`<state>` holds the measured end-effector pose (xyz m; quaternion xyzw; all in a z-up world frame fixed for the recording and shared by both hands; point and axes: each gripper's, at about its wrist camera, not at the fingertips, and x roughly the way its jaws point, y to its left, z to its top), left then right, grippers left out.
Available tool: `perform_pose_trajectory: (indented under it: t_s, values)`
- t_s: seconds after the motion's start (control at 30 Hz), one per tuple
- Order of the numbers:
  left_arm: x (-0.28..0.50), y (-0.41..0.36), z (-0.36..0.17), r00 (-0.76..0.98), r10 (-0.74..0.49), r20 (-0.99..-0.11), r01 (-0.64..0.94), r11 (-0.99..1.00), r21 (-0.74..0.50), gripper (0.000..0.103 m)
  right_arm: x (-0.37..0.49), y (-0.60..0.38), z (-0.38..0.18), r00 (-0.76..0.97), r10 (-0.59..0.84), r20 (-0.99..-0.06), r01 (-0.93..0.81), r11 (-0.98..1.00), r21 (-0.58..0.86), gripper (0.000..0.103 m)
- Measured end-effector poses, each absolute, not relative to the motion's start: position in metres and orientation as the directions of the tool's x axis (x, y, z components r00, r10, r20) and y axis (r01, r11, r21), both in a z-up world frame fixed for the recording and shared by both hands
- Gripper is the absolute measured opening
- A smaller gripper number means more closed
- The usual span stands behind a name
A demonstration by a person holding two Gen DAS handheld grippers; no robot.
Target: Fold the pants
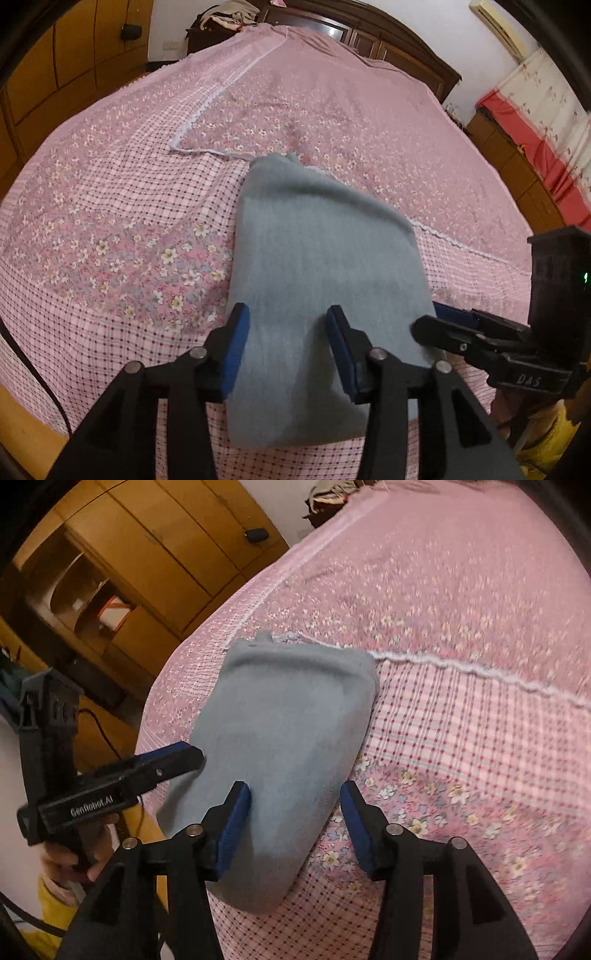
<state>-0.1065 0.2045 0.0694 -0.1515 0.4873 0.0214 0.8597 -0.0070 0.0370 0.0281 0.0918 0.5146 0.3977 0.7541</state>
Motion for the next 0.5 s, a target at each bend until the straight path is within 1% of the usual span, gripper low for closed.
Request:
perform_pose_trajectory:
  t_s: [0.1, 0.17, 0.23, 0.3, 0.37, 0.5]
  values:
    - [-0.106, 0.202, 0.070, 0.526, -0.097, -0.845, -0.175, 0.960, -0.219, 0.047, -0.009, 0.041, 0.027, 0.150, 0.691, -0.707, -0.501, 0.669, 0.548, 0.056]
    - [-0.107, 0.200, 0.071, 0.534, -0.092, -0.840, -0.170, 0.962, -0.214, 0.053, -0.010, 0.045, 0.027, 0.151, 0.688, -0.710, -0.505, 0.671, 0.543, 0.057]
    - [-0.109, 0.201, 0.075, 0.550, -0.053, -0.834, -0.179, 0.967, -0.179, 0.058, -0.007, 0.052, 0.024, 0.150, 0.686, -0.712, -0.505, 0.673, 0.541, 0.058]
    - [-0.108, 0.203, 0.076, 0.557, -0.011, -0.831, -0.188, 0.972, -0.139, 0.059, -0.007, 0.054, 0.020, 0.145, 0.685, -0.714, -0.501, 0.673, 0.543, 0.059]
    - [-0.104, 0.208, 0.071, 0.538, -0.025, -0.843, -0.195, 0.969, -0.153, 0.059, -0.005, 0.056, 0.017, 0.135, 0.689, -0.712, -0.492, 0.671, 0.555, 0.059]
    - [-0.097, 0.223, 0.053, 0.507, -0.136, -0.851, -0.206, 0.940, -0.273, 0.059, -0.003, 0.059, 0.011, 0.124, 0.692, -0.711, -0.482, 0.668, 0.566, 0.061]
